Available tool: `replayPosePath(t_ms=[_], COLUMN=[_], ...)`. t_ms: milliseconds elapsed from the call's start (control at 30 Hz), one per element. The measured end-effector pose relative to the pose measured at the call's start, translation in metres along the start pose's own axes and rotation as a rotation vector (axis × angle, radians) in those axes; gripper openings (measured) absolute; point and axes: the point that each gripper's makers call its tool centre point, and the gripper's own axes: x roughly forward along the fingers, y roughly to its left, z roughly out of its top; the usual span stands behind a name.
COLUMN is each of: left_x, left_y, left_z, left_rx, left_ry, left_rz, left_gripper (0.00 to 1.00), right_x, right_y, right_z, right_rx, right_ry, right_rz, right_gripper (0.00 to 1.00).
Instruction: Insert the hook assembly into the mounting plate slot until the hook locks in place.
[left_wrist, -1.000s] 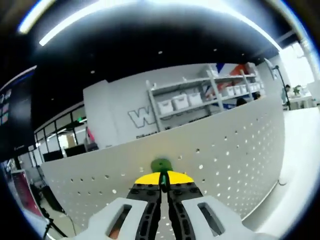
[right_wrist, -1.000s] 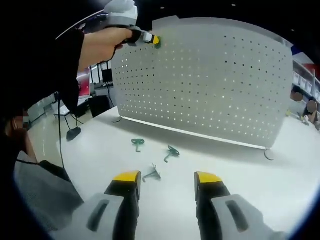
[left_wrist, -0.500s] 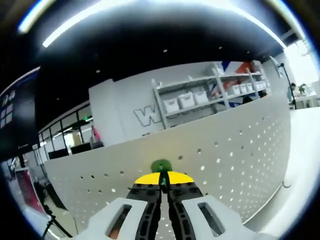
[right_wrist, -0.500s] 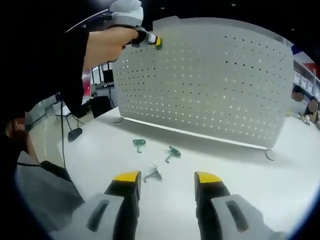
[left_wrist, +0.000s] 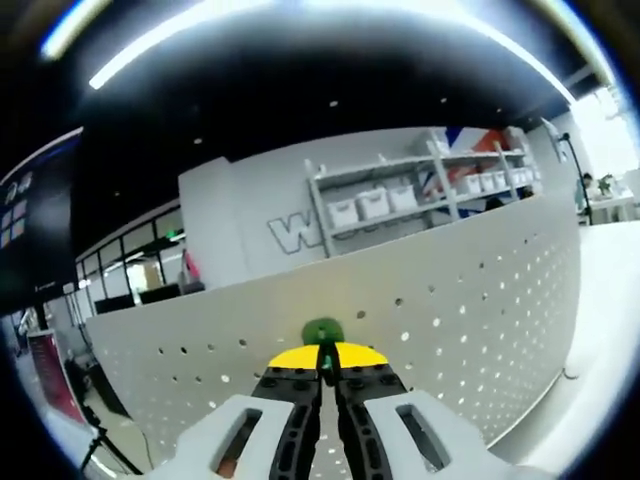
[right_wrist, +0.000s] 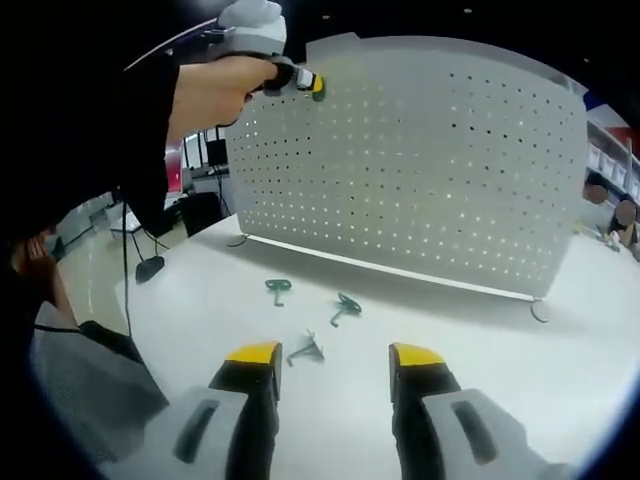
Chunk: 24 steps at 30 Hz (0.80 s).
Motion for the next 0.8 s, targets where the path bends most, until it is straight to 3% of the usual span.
replayPosePath(t_ms=[500, 800], left_x=[-0.007, -0.015], left_y=[0.001, -0.006], left_z=[-0.013, -0.015], left_rx=[-0.075, -0.043], left_ry=[0.026, 0.023], left_rz=[-0.023, -0.038], left_gripper=[0.09, 0.14], right_x=[0.000, 0.001], right_y=[0.000, 0.001], right_z=[0.001, 0.002], right_rx=[-0.006, -0.010], right_ry=[-0.001, -0.004], right_rz=[-0.005, -0.003], right_gripper=[0.41, 0.41])
